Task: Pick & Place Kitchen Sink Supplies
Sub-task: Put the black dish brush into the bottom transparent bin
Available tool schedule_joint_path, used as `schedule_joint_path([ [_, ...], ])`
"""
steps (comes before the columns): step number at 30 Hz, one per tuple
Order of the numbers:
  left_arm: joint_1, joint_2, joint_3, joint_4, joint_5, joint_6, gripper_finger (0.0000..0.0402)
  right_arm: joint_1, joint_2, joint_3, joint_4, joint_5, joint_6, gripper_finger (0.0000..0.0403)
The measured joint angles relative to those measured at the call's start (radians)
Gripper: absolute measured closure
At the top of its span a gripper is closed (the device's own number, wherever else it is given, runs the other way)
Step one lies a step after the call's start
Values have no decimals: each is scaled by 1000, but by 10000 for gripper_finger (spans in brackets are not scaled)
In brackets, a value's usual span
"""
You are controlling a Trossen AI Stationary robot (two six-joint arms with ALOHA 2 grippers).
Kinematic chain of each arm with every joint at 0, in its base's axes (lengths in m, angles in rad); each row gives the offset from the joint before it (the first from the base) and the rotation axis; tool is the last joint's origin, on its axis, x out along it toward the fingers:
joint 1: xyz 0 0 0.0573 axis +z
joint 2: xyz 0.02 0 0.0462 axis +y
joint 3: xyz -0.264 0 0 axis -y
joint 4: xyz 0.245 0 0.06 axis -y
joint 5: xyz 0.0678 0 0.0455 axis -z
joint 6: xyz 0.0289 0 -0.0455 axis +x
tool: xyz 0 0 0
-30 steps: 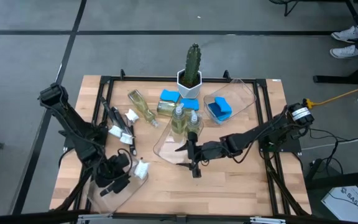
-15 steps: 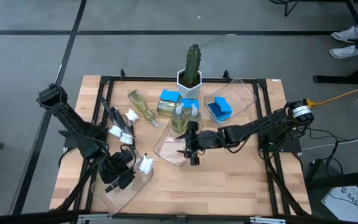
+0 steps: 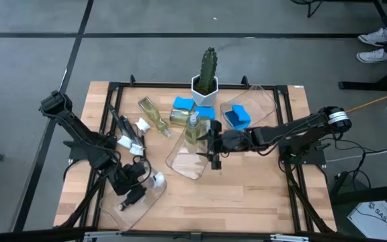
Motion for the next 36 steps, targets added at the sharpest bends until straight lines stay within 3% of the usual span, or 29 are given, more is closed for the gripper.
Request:
schedule_joint_path([
  [7,42,-1,0,4,0,21,156,1,4,0,-11,0,4,141],
  [12,83,-43,25,-1,63,91,168,1,4,0,-28,0,4,141],
  [18,154,-155,70,-86,60,223,185,1,5,0,-42,8,30,141],
  [24,226,-279,92,-224,-36,393,201,1,5,0,-42,8,24,141],
  [31,331,-375,92,-313,-271,671,219,1,6,0,-62,9,-116,141],
  [36,476,-390,92,-313,-250,717,229,1,6,0,-61,9,-132,141],
])
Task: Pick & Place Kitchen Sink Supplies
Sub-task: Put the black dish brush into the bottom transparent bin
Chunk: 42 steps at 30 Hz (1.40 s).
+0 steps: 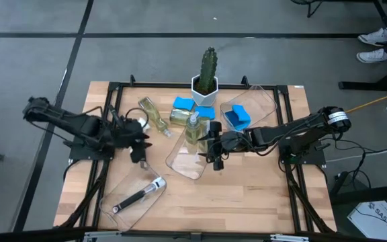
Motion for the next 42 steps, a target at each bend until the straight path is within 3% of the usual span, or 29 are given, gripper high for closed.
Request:
schedule_joint_path([
  [6,196,64,0,-21,245,88,245,0,0,0,0,0,4,141],
  [15,472,196,25,-127,425,412,266,0,1,0,-5,0,59,141],
  [20,558,249,114,-261,376,569,273,0,1,0,-10,0,79,141],
  [27,564,278,140,-393,306,811,274,0,0,1,-19,0,84,141],
  [35,520,355,140,-541,280,820,266,1,-3,-15,-23,0,125,141],
  [42,459,424,132,-575,277,818,234,4,6,-26,-84,-35,131,141],
])
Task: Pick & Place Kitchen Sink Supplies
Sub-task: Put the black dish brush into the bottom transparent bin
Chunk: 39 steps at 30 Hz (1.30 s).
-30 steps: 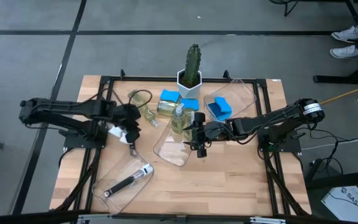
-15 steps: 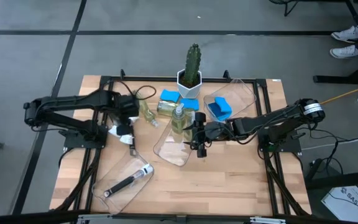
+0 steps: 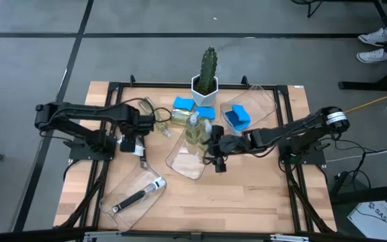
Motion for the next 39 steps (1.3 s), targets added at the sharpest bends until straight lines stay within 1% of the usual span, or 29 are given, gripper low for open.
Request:
schedule_joint_path([
  [2,-14,17,0,0,0,-9,219,-1,6,-1,-11,-28,0,141],
  [10,-32,64,-2,4,-8,-9,152,-1,16,2,-24,-24,4,141],
  [12,-32,73,-3,5,-10,-8,141,6,14,4,-16,6,1,141],
  [14,-32,82,-3,5,-16,-5,134,19,14,4,-20,73,0,141],
  [18,-32,84,-62,40,-25,44,130,66,0,4,-22,193,-28,141],
  [21,-32,86,-116,71,-30,63,130,101,-13,4,-35,243,-56,141],
  [23,-32,86,-121,98,-34,93,130,123,-24,4,-69,261,-67,141],
  [26,-32,86,-133,133,-71,98,130,153,-58,5,-141,261,-85,141],
  [30,-32,86,-147,183,-167,119,130,174,-118,5,-213,264,-16,141],
  [33,-32,86,-157,230,-154,167,130,181,-174,5,-281,262,50,141],
  [37,-36,86,-188,331,-100,223,130,182,-228,5,-361,217,128,141],
  [39,-37,86,-213,369,-93,230,130,183,-249,5,-389,208,154,141],
])
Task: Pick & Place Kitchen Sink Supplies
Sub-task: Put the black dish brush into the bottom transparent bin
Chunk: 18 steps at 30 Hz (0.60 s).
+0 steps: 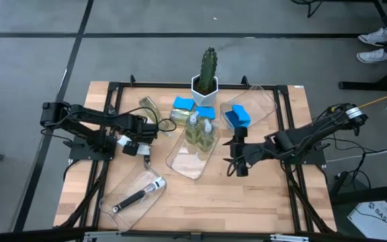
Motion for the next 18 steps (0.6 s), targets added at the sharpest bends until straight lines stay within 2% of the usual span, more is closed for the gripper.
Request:
schedule_joint_path([
  [6,1,0,-20,64,-37,-25,151,0,-38,0,-75,0,52,141],
  [10,1,0,-20,84,-36,-28,204,0,-50,0,-120,0,84,141],
  [15,1,0,-20,84,-30,-24,294,0,-52,0,-140,0,88,141],
  [18,1,0,-20,83,-27,-26,300,0,-60,-19,-133,0,82,141],
])
